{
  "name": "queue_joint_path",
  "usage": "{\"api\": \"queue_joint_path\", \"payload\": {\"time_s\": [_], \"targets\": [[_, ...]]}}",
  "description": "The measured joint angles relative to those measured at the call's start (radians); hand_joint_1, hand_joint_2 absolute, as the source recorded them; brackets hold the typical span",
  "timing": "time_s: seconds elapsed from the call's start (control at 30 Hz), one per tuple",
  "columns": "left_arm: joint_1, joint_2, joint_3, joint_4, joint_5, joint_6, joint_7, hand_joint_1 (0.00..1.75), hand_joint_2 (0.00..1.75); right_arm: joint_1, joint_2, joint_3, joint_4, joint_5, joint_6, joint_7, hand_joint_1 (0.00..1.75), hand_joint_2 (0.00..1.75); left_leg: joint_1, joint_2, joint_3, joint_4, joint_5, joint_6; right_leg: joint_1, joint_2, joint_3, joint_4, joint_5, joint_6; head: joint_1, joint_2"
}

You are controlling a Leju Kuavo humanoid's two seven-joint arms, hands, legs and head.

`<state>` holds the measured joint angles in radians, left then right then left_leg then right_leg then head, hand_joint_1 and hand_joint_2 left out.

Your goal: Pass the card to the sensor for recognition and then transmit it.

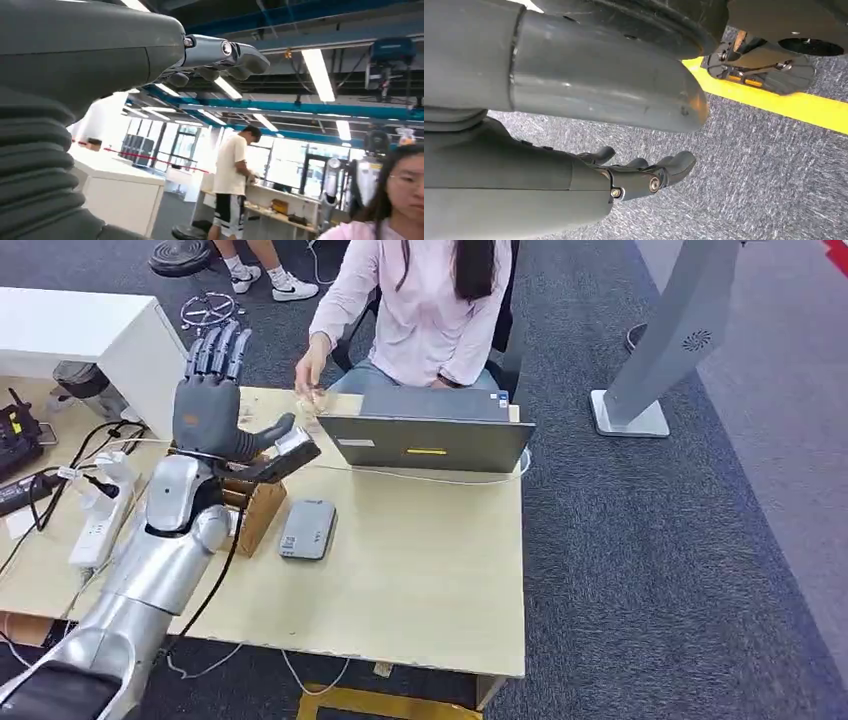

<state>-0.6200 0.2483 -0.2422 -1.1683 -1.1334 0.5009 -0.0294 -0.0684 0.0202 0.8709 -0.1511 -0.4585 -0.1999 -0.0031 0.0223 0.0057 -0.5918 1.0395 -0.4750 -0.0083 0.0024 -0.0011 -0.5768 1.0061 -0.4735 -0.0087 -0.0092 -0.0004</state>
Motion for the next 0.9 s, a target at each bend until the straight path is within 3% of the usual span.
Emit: {"api": "queue_joint_path", "payload": {"time_s": [0.03, 0.23, 0.43, 0.57, 0.73, 0.9], "targets": [[0.011, 0.0, 0.001, -0.015, 0.003, -0.001, 0.0, 0.0, 1.75, 0.0, 0.0, 0.0, 0.0, 0.0, -0.001, 0.0, 0.0, 0.0, 0.0, 0.0, 0.0, 0.0, 0.0, 0.0, 0.0, 0.0, 0.0, 0.0, 0.0, 0.0, 0.0, 0.0], [0.083, 0.0, 0.005, -0.114, 0.036, -0.025, -0.026, 0.0, 1.75, 0.001, 0.0, 0.0, 0.0, -0.022, -0.01, -0.001, 0.0, 0.0, -0.001, 0.001, 0.001, -0.002, 0.0, 0.0, -0.001, 0.001, 0.002, 0.0, 0.0, 0.0, 0.001, 0.0], [0.464, 0.032, 0.033, -0.386, 0.023, -0.084, -0.015, 0.0, 1.75, 0.016, 0.0, -0.01, 0.001, -0.073, -0.031, -0.011, 0.0, 0.0, -0.005, 0.007, 0.005, -0.005, -0.005, 0.0, -0.005, 0.006, 0.001, 0.0, -0.004, 0.001, -0.002, 0.0], [0.652, 0.07, 0.088, -0.46, 0.023, -0.163, -0.003, 0.0, 1.75, 0.024, 0.0, -0.016, 0.003, -0.085, -0.032, -0.011, 0.0, 0.0, -0.004, 0.005, 0.005, -0.006, -0.006, -0.001, -0.005, 0.005, 0.0, 0.0, -0.007, 0.0, -0.002, 0.0], [0.727, 0.088, 0.129, -0.498, 0.025, -0.254, -0.002, 0.0, 1.75, 0.023, 0.0, -0.022, 0.005, -0.092, -0.035, -0.016, 0.0, 0.0, -0.004, 0.003, 0.005, -0.006, -0.005, -0.001, -0.005, 0.002, 0.002, 0.0, -0.007, 0.0, -0.002, 0.0], [0.735, 0.09, 0.13, -0.5, 0.025, -0.261, -0.002, 0.0, 1.75, 0.024, 0.0, -0.022, 0.005, -0.093, -0.035, -0.018, 0.0, 0.0, -0.004, 0.003, 0.005, -0.006, -0.005, -0.001, -0.005, 0.002, 0.002, 0.0, -0.007, 0.0, -0.003, 0.0]]}}
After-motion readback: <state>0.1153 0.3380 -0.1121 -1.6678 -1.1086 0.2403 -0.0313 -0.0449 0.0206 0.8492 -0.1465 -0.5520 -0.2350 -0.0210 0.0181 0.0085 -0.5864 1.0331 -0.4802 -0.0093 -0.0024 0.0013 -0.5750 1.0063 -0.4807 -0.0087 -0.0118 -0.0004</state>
